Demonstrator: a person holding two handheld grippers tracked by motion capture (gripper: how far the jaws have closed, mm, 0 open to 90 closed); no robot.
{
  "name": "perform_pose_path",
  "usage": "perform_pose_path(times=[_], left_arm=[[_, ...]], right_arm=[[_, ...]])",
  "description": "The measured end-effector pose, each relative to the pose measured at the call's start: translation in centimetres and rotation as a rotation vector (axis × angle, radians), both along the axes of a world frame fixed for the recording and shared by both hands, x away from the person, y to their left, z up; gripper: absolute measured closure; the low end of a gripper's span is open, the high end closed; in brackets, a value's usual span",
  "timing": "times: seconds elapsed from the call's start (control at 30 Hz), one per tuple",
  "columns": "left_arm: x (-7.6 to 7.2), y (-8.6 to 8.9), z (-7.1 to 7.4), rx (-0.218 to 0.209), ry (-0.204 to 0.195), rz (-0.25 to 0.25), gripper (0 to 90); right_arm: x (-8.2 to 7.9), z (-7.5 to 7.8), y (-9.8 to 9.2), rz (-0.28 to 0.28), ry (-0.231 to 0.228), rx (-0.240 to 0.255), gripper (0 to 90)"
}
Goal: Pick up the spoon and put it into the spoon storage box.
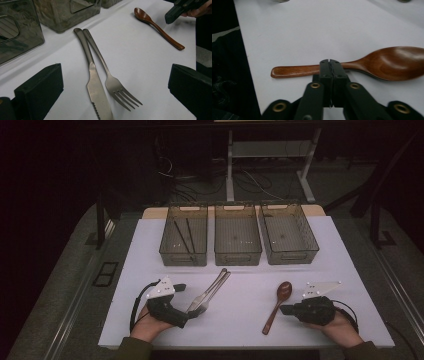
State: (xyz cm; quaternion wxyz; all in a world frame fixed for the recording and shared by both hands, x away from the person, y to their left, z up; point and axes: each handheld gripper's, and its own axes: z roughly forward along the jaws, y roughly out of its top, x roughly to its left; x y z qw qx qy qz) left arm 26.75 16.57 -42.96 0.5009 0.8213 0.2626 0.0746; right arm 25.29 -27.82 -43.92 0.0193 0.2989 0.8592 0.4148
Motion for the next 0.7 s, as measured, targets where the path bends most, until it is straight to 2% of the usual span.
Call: perform_pose_path(times=[0.2,0.33,0.53,0.7], left_arm=[[0.5,-0.2,0.0,-0.013,0.002,0.002,0.0],[0.5,-0.1,-0.1,-0.010,0.005,0.007,0.0],[0.5,0.0,-0.1,0.000,0.002,0.006,0.0],[0.5,-0.1,-0.1,-0.006,0.005,0.007,0.0]], right_arm=[[-0.2,-0.9,0.8,0.043,0.029,-0.026,88.7],[-0.3,-0.9,1.2,0.058,0.022,-0.029,88.7],[-0.4,-1.1,2.1,0.078,0.014,-0.062,88.7],[-0.2,-1.1,2.7,0.091,0.006,-0.061,88.7]])
